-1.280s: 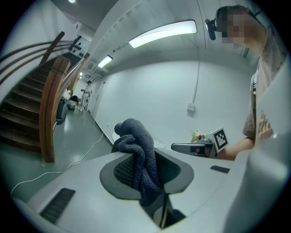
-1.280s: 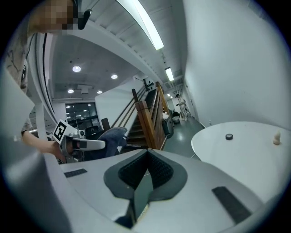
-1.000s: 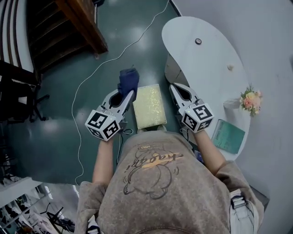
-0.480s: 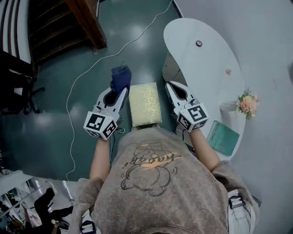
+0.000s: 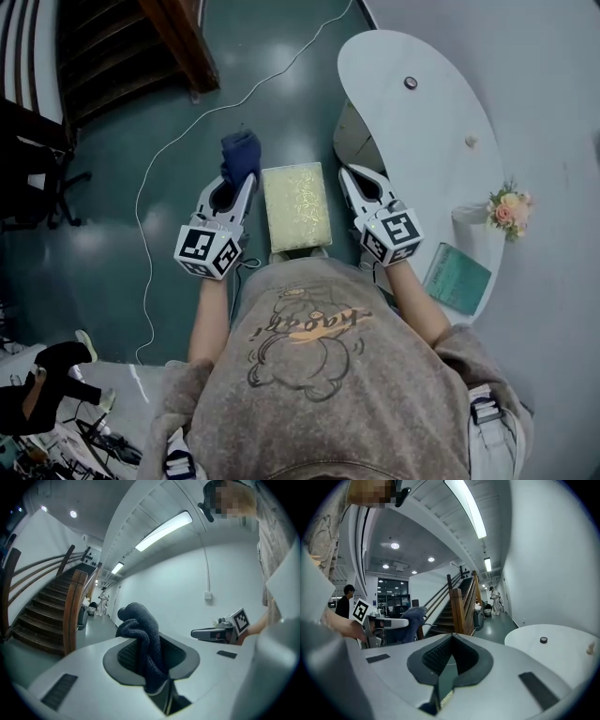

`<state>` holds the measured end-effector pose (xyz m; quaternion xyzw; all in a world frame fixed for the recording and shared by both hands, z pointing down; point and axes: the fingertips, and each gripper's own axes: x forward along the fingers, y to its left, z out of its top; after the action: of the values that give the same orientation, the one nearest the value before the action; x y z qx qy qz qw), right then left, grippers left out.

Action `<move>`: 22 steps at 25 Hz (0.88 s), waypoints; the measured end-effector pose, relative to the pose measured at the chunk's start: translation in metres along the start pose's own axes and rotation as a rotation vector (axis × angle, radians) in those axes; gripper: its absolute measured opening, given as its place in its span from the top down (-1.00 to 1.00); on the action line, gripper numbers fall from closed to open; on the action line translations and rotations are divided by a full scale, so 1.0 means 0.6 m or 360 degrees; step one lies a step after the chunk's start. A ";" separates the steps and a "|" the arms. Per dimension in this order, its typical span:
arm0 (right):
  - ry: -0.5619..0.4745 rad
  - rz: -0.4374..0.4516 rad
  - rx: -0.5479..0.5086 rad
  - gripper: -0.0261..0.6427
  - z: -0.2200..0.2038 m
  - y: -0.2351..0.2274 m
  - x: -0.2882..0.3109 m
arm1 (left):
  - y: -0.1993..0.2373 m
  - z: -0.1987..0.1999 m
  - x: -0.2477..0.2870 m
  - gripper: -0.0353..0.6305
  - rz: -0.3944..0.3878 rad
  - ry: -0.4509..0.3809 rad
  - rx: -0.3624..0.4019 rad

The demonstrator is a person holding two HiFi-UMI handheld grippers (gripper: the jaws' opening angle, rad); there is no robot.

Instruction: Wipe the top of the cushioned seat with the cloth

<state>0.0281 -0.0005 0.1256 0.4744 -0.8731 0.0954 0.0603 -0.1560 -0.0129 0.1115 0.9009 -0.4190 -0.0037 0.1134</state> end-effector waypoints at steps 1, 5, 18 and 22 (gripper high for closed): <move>0.0002 -0.0003 -0.0007 0.91 0.000 0.000 0.000 | -0.001 0.001 -0.001 0.64 0.0001 -0.0002 -0.0003; -0.0007 -0.0014 -0.0018 0.92 0.000 -0.002 -0.006 | -0.008 0.003 -0.004 0.64 -0.0004 -0.0004 -0.0010; 0.0009 -0.0040 0.0020 0.91 -0.013 -0.006 -0.020 | -0.015 -0.017 -0.023 0.64 0.0042 0.0018 -0.0085; 0.0019 -0.0040 0.0022 0.91 -0.015 0.001 -0.019 | -0.012 -0.022 -0.029 0.64 0.0055 0.0020 -0.0105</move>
<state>0.0338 0.0114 0.1322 0.4851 -0.8660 0.1034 0.0633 -0.1605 0.0077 0.1215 0.8892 -0.4335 -0.0098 0.1457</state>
